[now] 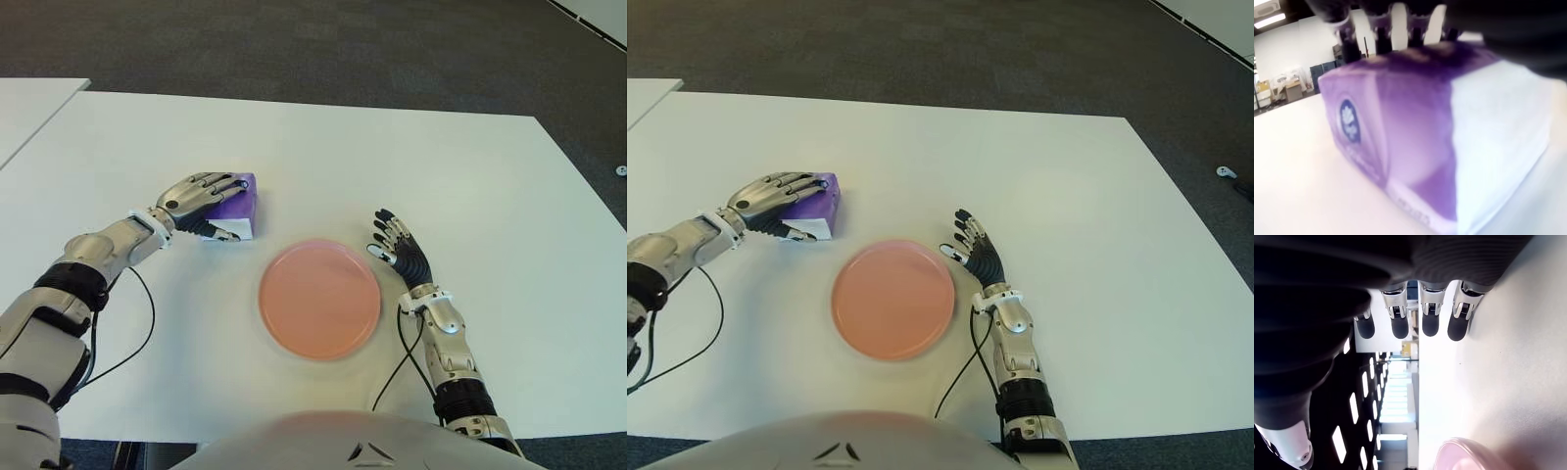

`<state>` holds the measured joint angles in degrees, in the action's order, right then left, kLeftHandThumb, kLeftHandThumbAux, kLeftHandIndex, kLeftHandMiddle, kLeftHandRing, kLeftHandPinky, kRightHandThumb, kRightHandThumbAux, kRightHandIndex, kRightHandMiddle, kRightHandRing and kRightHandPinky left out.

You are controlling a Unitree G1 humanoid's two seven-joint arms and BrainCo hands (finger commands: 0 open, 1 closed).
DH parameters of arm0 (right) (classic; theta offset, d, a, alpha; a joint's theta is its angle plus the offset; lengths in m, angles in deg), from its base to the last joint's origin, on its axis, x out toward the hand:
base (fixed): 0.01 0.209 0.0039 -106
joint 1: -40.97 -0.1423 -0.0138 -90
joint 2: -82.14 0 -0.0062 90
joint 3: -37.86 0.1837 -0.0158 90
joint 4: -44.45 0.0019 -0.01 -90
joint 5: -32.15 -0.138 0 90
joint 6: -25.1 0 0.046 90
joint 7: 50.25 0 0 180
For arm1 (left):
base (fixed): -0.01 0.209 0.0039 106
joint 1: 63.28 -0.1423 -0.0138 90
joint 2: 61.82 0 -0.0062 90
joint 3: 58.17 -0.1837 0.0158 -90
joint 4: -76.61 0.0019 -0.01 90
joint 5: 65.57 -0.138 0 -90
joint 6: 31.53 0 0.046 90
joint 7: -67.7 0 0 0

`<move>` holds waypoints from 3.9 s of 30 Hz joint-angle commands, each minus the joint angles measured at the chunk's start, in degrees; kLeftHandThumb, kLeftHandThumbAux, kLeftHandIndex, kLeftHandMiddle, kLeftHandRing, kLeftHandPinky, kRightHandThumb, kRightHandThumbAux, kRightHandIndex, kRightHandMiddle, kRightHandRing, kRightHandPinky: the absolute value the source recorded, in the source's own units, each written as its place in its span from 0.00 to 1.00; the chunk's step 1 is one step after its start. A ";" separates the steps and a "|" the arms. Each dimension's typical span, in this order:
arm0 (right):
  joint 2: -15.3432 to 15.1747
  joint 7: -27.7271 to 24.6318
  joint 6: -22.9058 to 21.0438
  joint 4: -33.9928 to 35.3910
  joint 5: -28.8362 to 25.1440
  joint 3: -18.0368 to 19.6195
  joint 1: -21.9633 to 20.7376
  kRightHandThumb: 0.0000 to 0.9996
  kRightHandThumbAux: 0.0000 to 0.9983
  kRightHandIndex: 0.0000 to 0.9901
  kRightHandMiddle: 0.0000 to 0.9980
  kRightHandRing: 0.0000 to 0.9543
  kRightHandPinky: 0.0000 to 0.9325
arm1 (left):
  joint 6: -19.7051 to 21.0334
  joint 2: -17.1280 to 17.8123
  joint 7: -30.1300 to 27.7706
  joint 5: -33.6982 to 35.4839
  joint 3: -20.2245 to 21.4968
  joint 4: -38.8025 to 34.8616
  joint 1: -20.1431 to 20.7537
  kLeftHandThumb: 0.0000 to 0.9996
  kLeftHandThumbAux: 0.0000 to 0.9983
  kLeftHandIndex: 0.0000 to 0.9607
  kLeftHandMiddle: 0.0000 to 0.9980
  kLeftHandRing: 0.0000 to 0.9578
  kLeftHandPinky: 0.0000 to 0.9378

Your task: Put the tissue paper into the plate.

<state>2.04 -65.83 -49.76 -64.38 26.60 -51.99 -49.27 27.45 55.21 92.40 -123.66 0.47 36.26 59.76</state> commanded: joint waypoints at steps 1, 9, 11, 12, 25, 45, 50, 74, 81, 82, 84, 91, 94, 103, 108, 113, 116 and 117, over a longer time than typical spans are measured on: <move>0.11 -0.58 -6.09 -4.10 0.47 -1.07 4.31 0.00 0.70 0.02 0.06 0.01 0.00 | 1.52 -1.85 2.55 -2.98 -3.50 4.14 1.01 0.13 0.19 0.00 0.00 0.00 0.00; 0.16 -0.63 -6.09 -3.91 0.25 -1.02 4.63 0.00 0.71 0.03 0.07 0.01 0.00 | 4.02 -2.78 7.56 -5.34 -7.42 7.83 3.06 0.13 0.18 0.00 0.00 0.00 0.00; 0.16 -0.72 -6.18 -3.79 0.15 -1.00 4.72 0.00 0.71 0.03 0.07 0.01 0.00 | 4.66 -3.15 8.95 -5.68 -8.31 9.17 3.61 0.13 0.18 0.00 0.00 0.00 0.00; 0.16 -0.74 -6.20 -3.75 0.13 -1.01 4.75 0.00 0.71 0.03 0.07 0.01 0.00 | 4.83 -3.28 9.44 -5.72 -8.67 9.67 3.83 0.13 0.19 0.00 0.00 0.00 0.00; -0.01 -0.58 -6.54 -2.59 0.44 -1.35 5.69 0.00 0.69 0.02 0.06 0.01 0.00 | 9.61 -5.74 17.58 -7.25 -13.84 17.04 5.34 0.16 0.20 0.00 0.00 0.00 0.00; -0.57 0.01 -7.83 -0.96 0.73 -1.61 6.78 0.00 0.59 0.03 0.10 0.04 0.00 | 14.01 -8.26 23.35 -7.65 -20.66 21.96 5.98 0.19 0.26 0.00 0.00 0.00 0.00; -0.74 0.01 -8.10 -0.55 0.60 -1.68 7.06 0.00 0.59 0.04 0.10 0.04 0.00 | 14.04 -8.58 23.61 -6.93 -20.94 22.41 5.85 0.18 0.29 0.00 0.00 0.00 0.00; -1.87 -0.32 -8.35 -0.87 0.65 -1.76 6.76 0.00 0.60 0.03 0.10 0.04 0.00 | 12.54 -12.15 22.01 -0.93 -18.07 25.14 5.15 0.41 0.57 0.21 0.36 0.40 0.49; -2.06 -0.14 -8.57 -0.80 0.62 -1.69 6.73 0.00 0.62 0.03 0.11 0.04 0.00 | 11.44 -14.44 18.41 2.34 -16.06 26.00 4.90 0.66 0.68 0.41 0.56 0.58 0.64; -2.08 -0.12 -8.57 -0.81 0.61 -1.66 6.72 0.00 0.62 0.04 0.11 0.04 0.00 | 11.62 -14.91 17.86 2.77 -15.77 26.27 4.76 0.68 0.69 0.42 0.58 0.60 0.65; -2.10 -0.09 -8.55 -0.84 0.58 -1.64 6.71 0.00 0.62 0.04 0.11 0.05 0.00 | 11.87 -15.45 16.83 3.52 -15.21 26.58 4.60 0.69 0.70 0.44 0.61 0.63 0.67; -2.22 0.02 -8.57 -0.72 0.74 -1.66 6.71 0.00 0.62 0.04 0.11 0.05 0.00 | 11.61 -16.43 13.97 6.28 -13.37 26.64 4.35 0.71 0.71 0.45 0.68 0.70 0.72; -2.35 -0.04 -8.55 -0.37 0.72 -1.66 6.96 0.00 0.62 0.04 0.11 0.05 0.00 | 11.44 -16.68 12.96 7.00 -12.97 26.54 4.26 0.71 0.71 0.45 0.70 0.72 0.73; -2.42 -0.13 -8.08 0.19 0.82 -1.80 7.28 0.00 0.61 0.05 0.12 0.06 0.00 | 11.88 -17.60 10.82 8.44 -12.22 26.49 4.12 0.71 0.71 0.45 0.72 0.74 0.73; -2.45 -0.08 -8.16 0.45 0.93 -1.92 7.40 0.00 0.60 0.05 0.11 0.06 0.00 | 12.69 -17.96 11.19 8.33 -12.23 26.49 3.94 0.71 0.71 0.46 0.73 0.74 0.73; -2.45 -0.03 -8.23 0.53 1.08 -2.06 7.41 0.00 0.60 0.05 0.11 0.06 0.00 | 13.83 -18.20 13.76 7.28 -12.97 26.44 3.66 0.71 0.71 0.46 0.75 0.77 0.76; -2.40 0.02 -8.22 0.47 1.08 -2.07 7.37 0.00 0.60 0.05 0.11 0.06 0.00 | 14.02 -18.18 14.55 7.10 -13.15 26.49 3.66 0.71 0.71 0.46 0.75 0.77 0.76; -2.40 0.04 -8.22 0.47 1.07 -2.07 7.37 0.00 0.61 0.05 0.11 0.06 0.00 | 14.06 -18.17 14.65 7.11 -13.17 26.53 3.69 0.71 0.71 0.46 0.76 0.78 0.76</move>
<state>0.00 -65.97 -51.94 -60.61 26.51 -53.41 -46.25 41.60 38.54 110.11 -114.06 -10.31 60.56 69.10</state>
